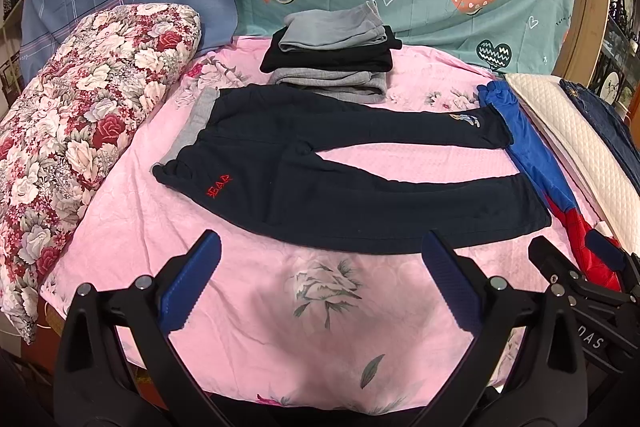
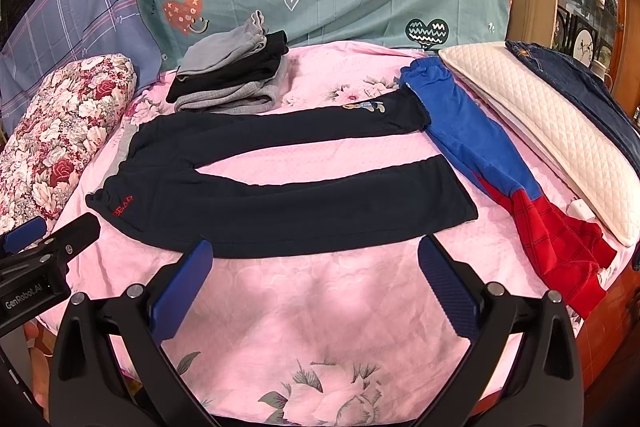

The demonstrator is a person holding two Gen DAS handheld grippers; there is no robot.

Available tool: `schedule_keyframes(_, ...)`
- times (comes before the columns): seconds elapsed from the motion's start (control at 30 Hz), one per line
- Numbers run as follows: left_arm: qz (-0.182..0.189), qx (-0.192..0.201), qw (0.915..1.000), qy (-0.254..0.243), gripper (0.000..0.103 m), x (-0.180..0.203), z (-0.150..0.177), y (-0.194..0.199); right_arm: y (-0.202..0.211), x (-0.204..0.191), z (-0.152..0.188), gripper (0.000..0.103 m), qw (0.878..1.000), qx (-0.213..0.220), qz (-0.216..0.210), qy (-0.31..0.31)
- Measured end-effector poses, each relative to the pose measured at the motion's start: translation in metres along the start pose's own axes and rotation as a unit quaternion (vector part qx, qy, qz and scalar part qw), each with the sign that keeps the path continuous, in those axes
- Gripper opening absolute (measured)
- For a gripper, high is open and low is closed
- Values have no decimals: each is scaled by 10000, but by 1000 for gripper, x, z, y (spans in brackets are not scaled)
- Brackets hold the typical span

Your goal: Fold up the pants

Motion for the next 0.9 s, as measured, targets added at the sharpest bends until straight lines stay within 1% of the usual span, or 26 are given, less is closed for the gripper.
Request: schedule_keyframes(0.9, -10, -32, 10000, -50, 101, 1, 1, -3, -4, -2, 2, 102, 10000, -80, -25, -19)
Point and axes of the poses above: each gripper's, at about its wrist camera, not at the fingertips, and y roughly against the way its jaws point, x to its right, z to its underside, the point moved 5 cm from there along -y, roughly the way its jaws point
